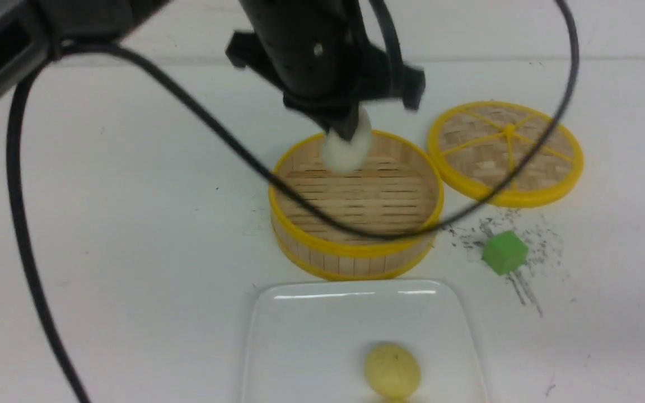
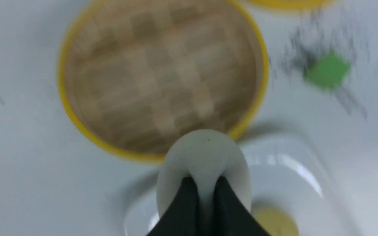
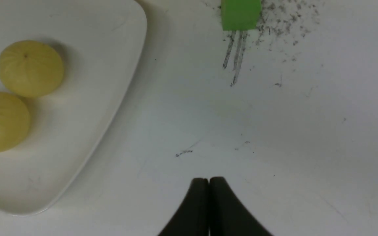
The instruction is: Put the steamed buns into the plate on the white tablecloth.
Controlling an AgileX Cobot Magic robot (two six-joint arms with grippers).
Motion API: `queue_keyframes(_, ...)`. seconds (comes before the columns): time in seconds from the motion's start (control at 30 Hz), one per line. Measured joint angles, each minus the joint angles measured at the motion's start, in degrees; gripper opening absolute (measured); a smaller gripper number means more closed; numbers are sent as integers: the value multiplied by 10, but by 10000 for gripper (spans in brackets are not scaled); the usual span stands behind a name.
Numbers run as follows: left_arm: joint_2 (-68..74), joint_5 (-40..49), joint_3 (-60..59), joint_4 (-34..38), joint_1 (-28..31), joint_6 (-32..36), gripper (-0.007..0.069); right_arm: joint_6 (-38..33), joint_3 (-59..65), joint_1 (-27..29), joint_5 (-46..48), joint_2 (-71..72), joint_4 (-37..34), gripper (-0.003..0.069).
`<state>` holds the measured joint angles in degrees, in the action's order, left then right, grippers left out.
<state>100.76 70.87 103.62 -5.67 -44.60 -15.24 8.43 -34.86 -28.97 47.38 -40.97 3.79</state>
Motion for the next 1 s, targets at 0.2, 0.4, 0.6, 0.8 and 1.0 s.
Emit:
queue_keyframes(0.2, 21, -19, -158, -23, -54, -65, 45, 0, 0, 0, 0, 1, 0, 24)
queue_keyframes(0.4, 73, -65, -200, -32, -61, -123, 130, 0, 0, 0, 0, 1, 0, 29)
queue_keyframes(0.6, 86, -87, -201, -25, -61, -128, 304, 0, 0, 0, 0, 1, 0, 32)
queue_keyframes(0.8, 84, -62, -175, -36, -61, -128, 442, 0, 0, 0, 0, 1, 0, 38)
queue_keyframes(1.0, 79, -11, -75, -69, -61, -128, 475, 0, -44, 0, 58, 2, 2, 44)
